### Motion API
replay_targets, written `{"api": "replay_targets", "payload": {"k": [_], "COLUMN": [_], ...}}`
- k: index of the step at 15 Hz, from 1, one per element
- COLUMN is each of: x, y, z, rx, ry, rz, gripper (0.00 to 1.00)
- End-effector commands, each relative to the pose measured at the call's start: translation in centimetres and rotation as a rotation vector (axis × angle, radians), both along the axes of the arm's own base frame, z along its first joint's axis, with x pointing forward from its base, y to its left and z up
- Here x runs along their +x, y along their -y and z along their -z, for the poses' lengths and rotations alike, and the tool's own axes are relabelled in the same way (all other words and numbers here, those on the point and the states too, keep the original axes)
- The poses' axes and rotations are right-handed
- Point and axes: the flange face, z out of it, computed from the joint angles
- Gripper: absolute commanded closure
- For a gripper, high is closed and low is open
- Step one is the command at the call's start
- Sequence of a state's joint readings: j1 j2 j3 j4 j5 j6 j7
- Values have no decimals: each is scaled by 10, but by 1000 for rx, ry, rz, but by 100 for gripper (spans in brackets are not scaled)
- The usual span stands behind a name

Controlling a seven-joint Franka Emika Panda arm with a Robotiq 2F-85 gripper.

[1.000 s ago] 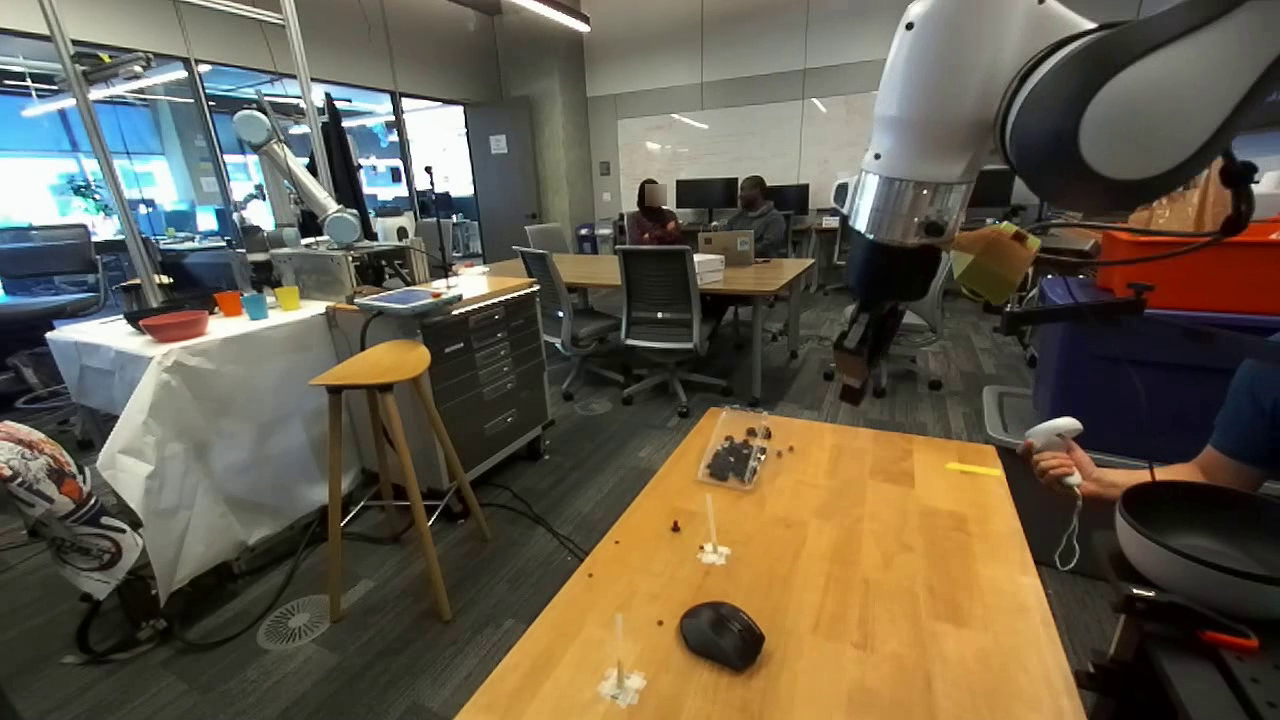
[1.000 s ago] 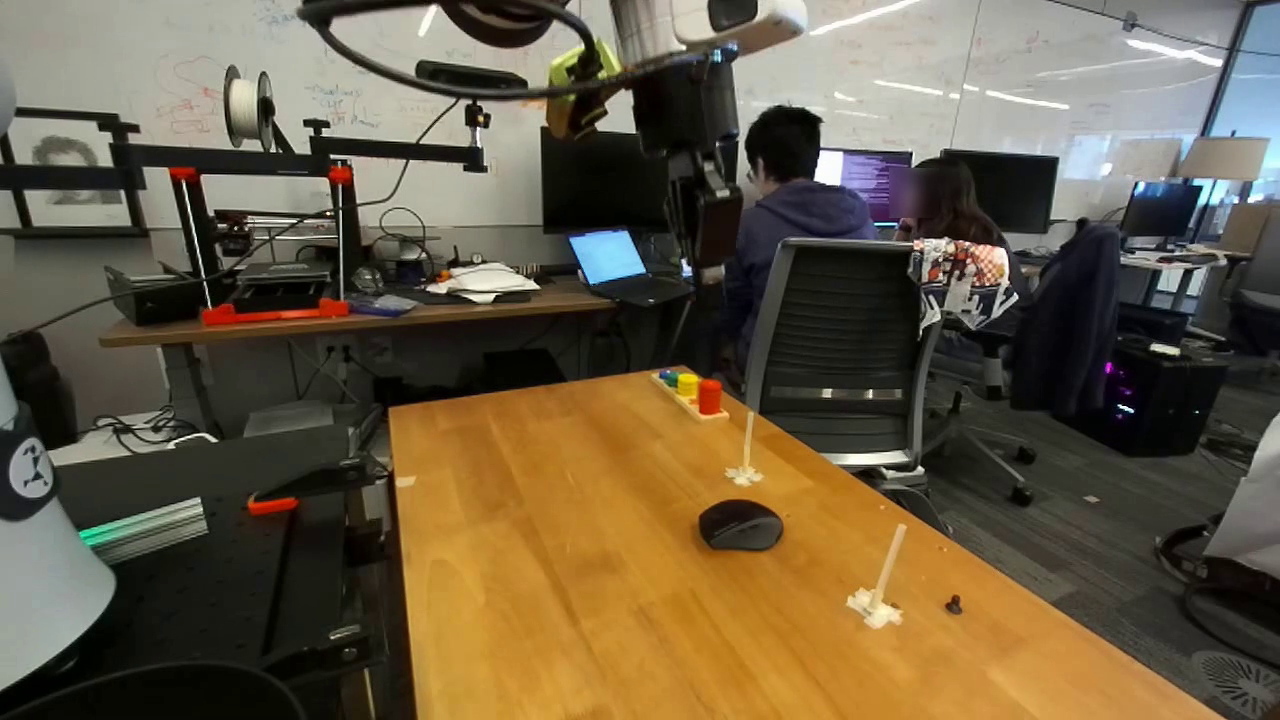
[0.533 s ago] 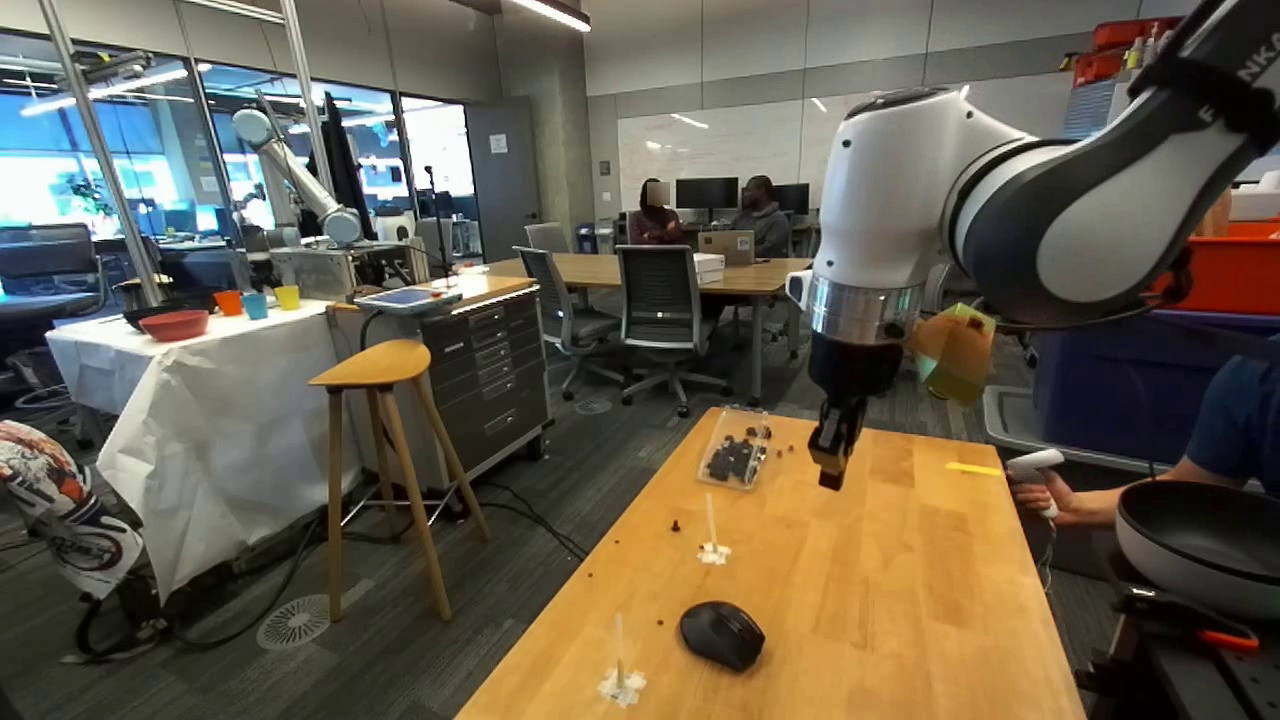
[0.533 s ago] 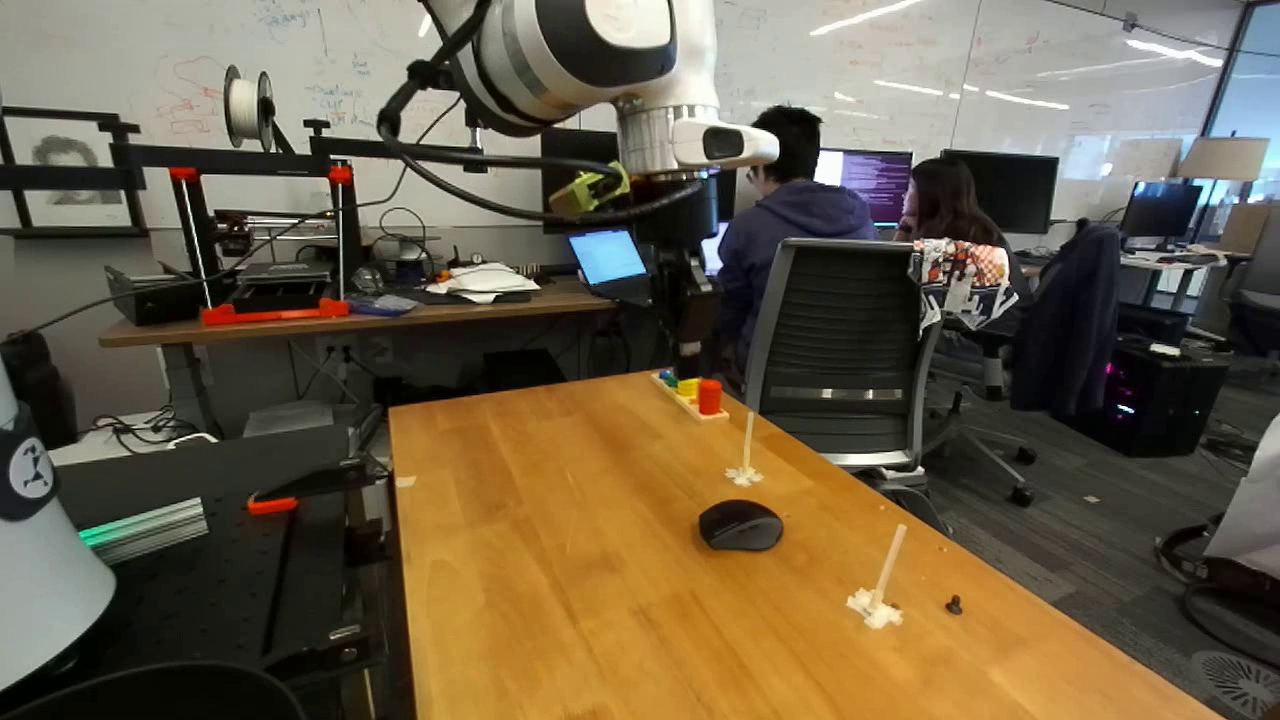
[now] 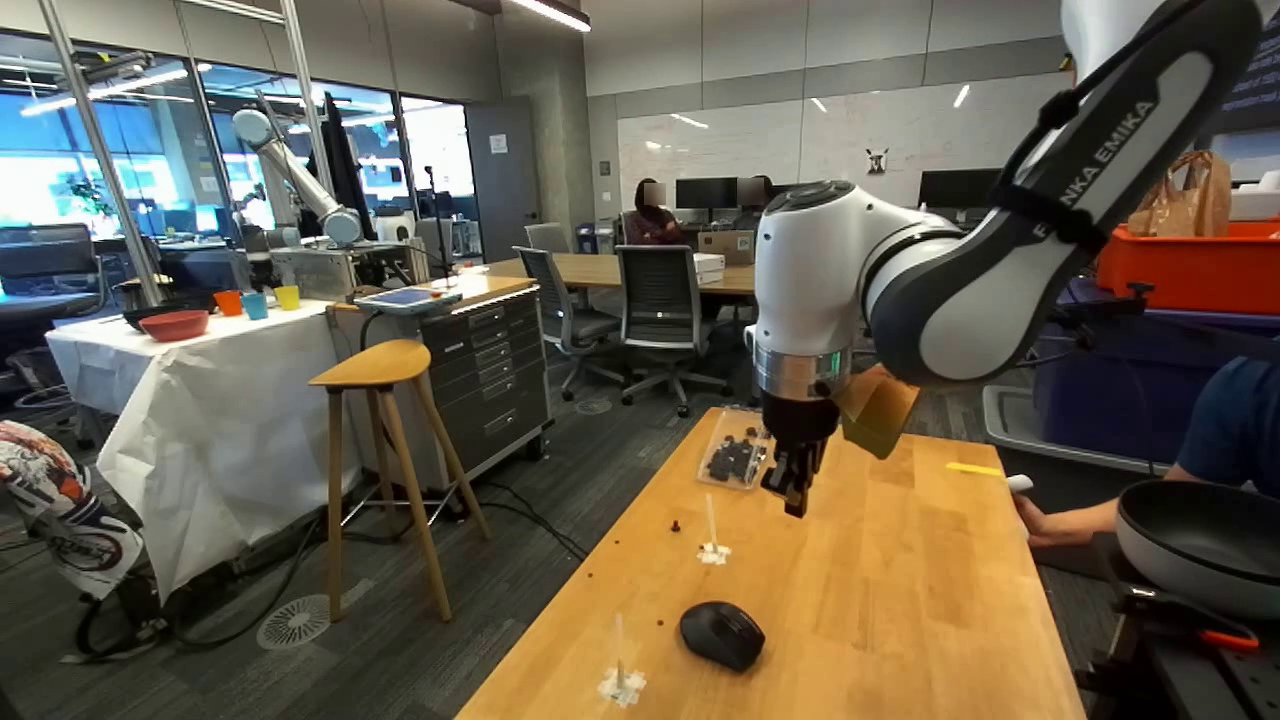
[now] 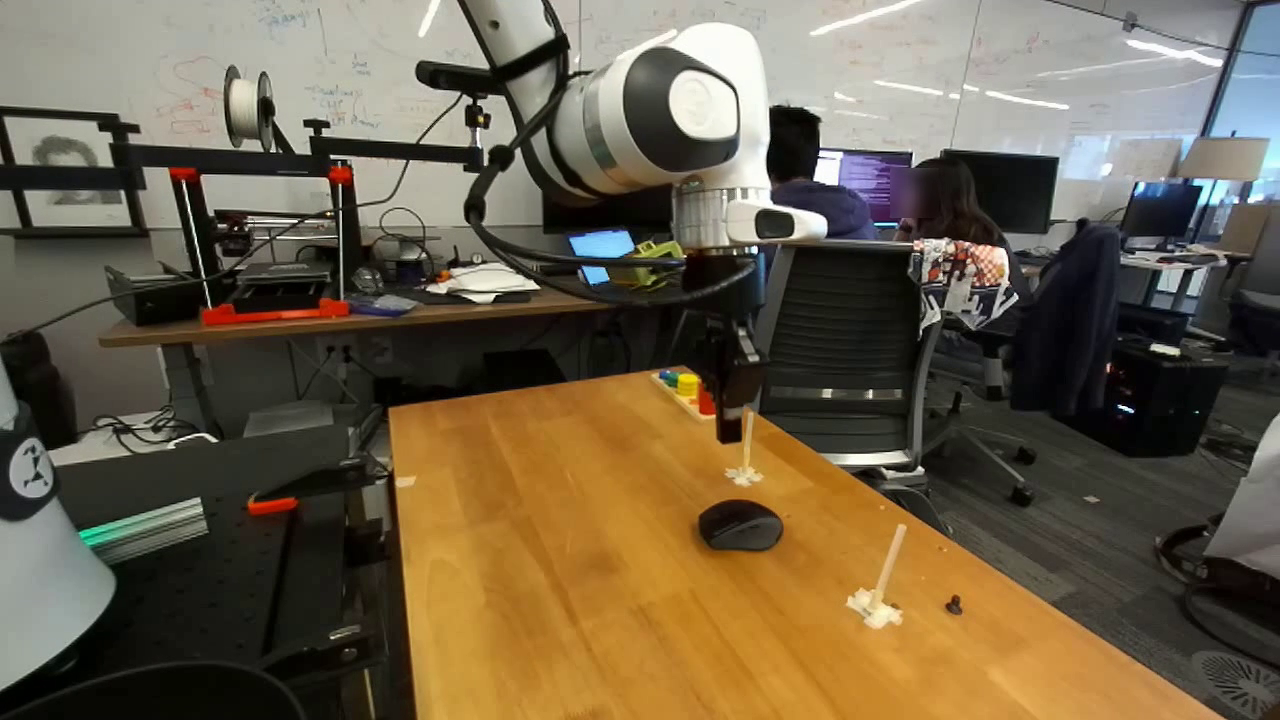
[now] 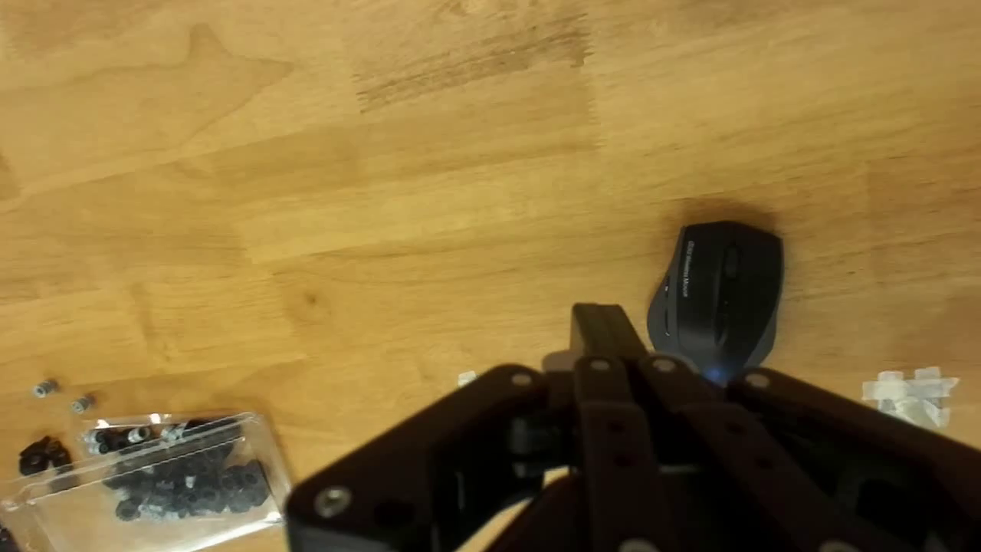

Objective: Slide the mouse slightly to the left

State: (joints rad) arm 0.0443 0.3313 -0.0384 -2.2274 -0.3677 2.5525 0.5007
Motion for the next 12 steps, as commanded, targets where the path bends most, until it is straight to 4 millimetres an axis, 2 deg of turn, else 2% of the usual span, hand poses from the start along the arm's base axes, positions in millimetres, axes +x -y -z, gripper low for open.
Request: {"api": "replay_targets", "payload": {"k": [1,5,12], "x": [30,42,51], "y": [1,-9,-41], "z": [22,53,96], "rx": [-26,-23,-29], "ry": [-13,-54,-121], "rz": [51,69,67], "gripper": [100,100,100]}}
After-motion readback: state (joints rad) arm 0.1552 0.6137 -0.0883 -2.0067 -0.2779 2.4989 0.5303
